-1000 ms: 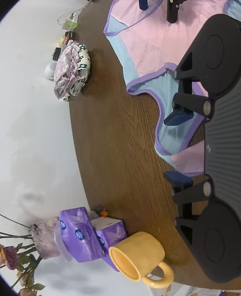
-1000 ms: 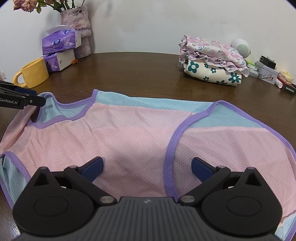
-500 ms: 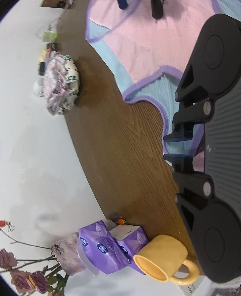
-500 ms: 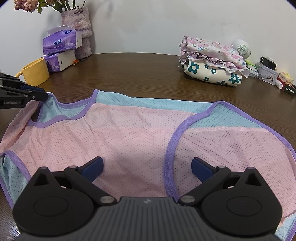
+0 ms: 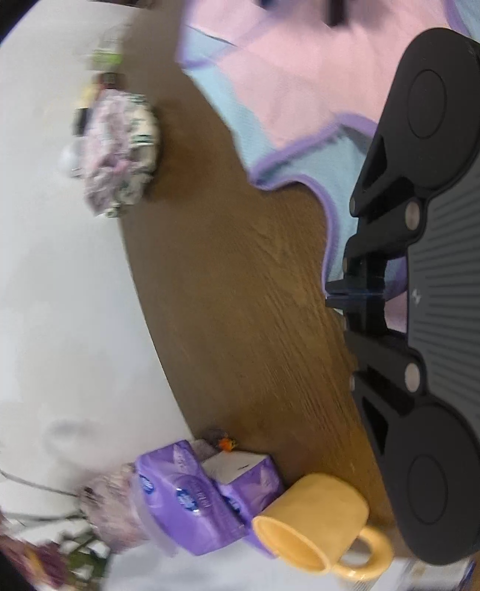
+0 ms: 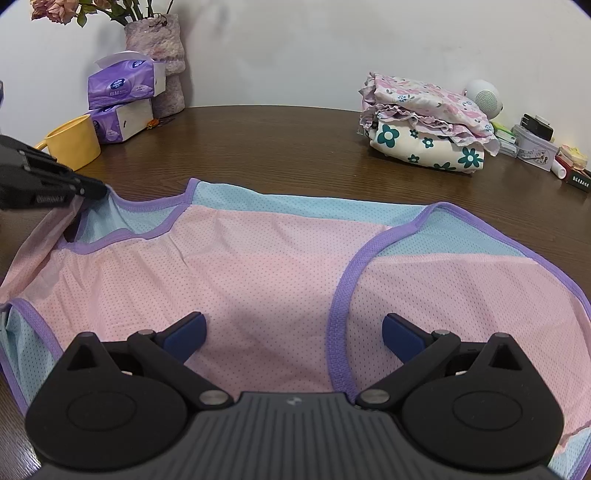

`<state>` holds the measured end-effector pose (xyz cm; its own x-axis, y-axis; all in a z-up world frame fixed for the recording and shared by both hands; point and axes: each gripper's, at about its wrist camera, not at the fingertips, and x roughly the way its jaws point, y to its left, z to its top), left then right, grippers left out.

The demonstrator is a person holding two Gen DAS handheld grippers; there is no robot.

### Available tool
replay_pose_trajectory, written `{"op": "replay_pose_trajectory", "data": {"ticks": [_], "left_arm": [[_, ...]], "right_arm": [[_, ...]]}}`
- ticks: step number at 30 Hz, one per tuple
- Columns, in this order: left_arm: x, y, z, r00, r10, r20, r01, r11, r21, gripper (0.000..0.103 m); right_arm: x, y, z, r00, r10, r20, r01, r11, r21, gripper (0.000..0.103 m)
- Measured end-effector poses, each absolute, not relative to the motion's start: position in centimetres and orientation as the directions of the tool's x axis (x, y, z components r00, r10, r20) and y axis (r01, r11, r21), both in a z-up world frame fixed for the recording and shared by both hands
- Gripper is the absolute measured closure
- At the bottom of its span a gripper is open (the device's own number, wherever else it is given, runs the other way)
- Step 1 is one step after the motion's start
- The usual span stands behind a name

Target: Fold clothes

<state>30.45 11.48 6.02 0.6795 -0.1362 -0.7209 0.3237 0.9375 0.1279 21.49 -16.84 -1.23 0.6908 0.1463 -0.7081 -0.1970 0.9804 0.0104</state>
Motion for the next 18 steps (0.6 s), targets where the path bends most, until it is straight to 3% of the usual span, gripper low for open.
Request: {"op": "replay_pose_trajectory", "data": {"ticks": [7,10,18], "left_arm": [[32.9,15.2,6.5,0.616,-0.222,-0.756,0.204,0.972,-0.119,0.102],[31.9,16.4,6.6,0.610,-0.261,-0.748,0.177,0.965,-0.193,0.090],[26.8,13.0,7.3,0.632,-0.224,-0.742,0.312,0.950,-0.021,0.085]], "right_arm": [[21.5,-16.8,-1.3,0.691,0.148,-0.707,-0.199,0.980,0.010,0.001],[21.5,-16.8,-1.3,0.692,0.148,-0.707,-0.199,0.980,0.010,0.001],[21.5,-16.9,-1.3,0.692,0.147,-0.707,-0.198,0.980,0.010,0.001]]}}
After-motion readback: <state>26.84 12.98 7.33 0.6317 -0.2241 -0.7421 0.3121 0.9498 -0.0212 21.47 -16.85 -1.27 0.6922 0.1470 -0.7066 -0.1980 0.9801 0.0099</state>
